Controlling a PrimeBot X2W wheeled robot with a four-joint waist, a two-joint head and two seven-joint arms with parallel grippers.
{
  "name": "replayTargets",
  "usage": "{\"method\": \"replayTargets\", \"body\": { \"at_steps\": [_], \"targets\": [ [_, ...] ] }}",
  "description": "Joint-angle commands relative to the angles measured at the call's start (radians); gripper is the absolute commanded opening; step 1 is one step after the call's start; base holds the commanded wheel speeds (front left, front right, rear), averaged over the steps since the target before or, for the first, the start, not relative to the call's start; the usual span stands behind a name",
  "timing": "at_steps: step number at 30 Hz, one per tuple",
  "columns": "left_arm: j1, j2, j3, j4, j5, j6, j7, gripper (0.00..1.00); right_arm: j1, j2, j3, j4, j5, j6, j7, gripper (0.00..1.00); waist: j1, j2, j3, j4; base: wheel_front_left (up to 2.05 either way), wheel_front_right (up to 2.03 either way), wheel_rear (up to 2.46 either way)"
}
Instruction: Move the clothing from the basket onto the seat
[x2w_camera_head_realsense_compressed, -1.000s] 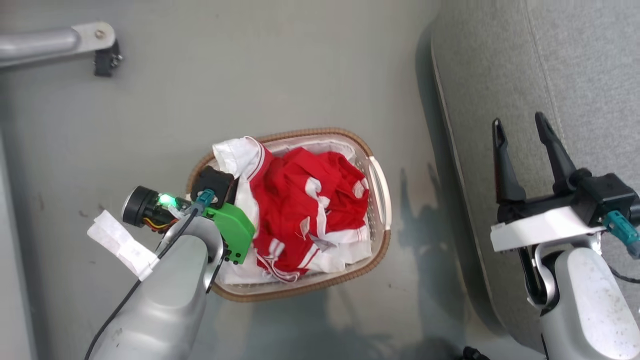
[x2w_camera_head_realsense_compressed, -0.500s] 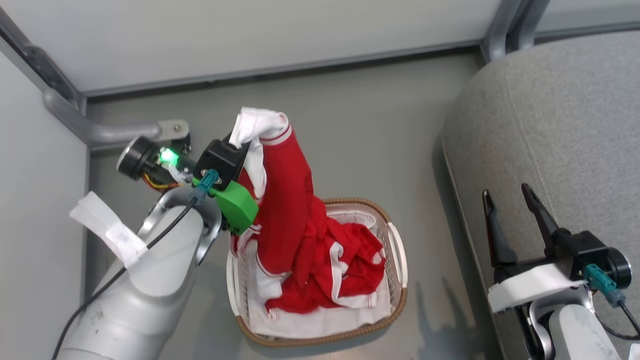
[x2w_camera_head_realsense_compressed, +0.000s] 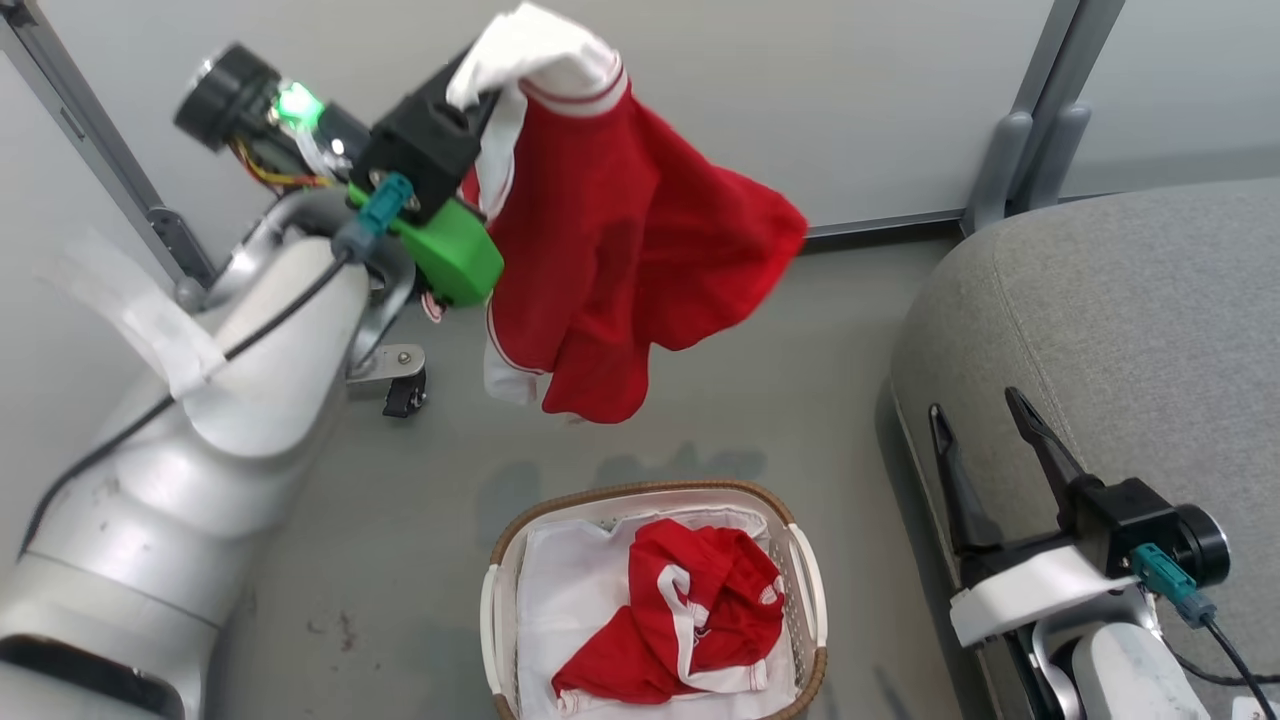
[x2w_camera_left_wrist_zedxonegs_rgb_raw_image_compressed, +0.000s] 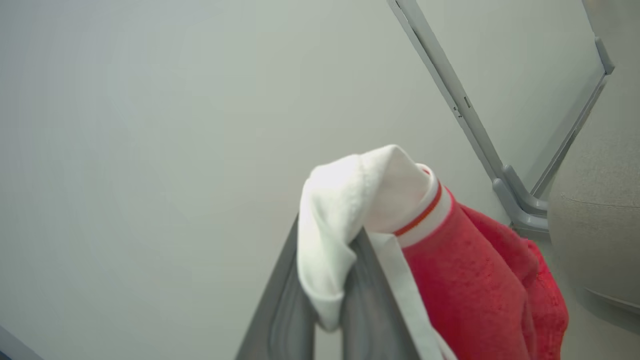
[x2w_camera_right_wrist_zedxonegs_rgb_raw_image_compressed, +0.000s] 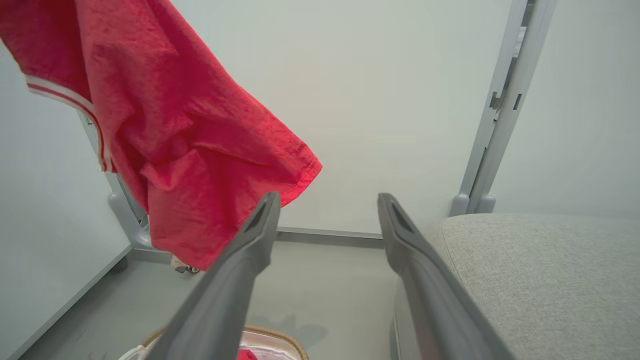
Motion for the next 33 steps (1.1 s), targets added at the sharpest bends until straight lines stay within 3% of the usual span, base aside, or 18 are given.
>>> {"method": "replayTargets", "body": {
  "at_steps": [1, 17, 25, 33],
  "targets": [
    [-0.038, 0.006, -0.008, 0.003, -0.006, -0.002, -0.003, 0.0, -0.019, -0.004, 0.008, -0.006, -0.005, -0.001, -0.002, 1.0, 0.0001, 0.0, -0.003, -0.003, 0.0, 0.0, 0.0],
    [-0.161, -0.03, -0.087, -0.019, -0.044, -0.002, -0.008, 0.0, -0.122, -0.004, 0.138, -0.003, -0.071, -0.001, -0.002, 1.0, 0.0001, 0.0, -0.026, 0.01, 0.0, 0.0, 0.0],
    [-0.16, -0.039, -0.115, -0.061, -0.053, -0.001, -0.008, 0.0, -0.212, -0.004, 0.29, 0.051, -0.069, -0.001, -0.002, 1.0, 0.0001, 0.0, -0.037, 0.024, 0.0, 0.0, 0.0],
    [-0.174, -0.06, -0.141, -0.093, -0.057, -0.001, -0.008, 0.0, -0.299, -0.005, 0.317, 0.138, -0.074, -0.001, -0.002, 1.0, 0.0001, 0.0, -0.043, 0.046, 0.0, 0.0, 0.0]
  ]
}}
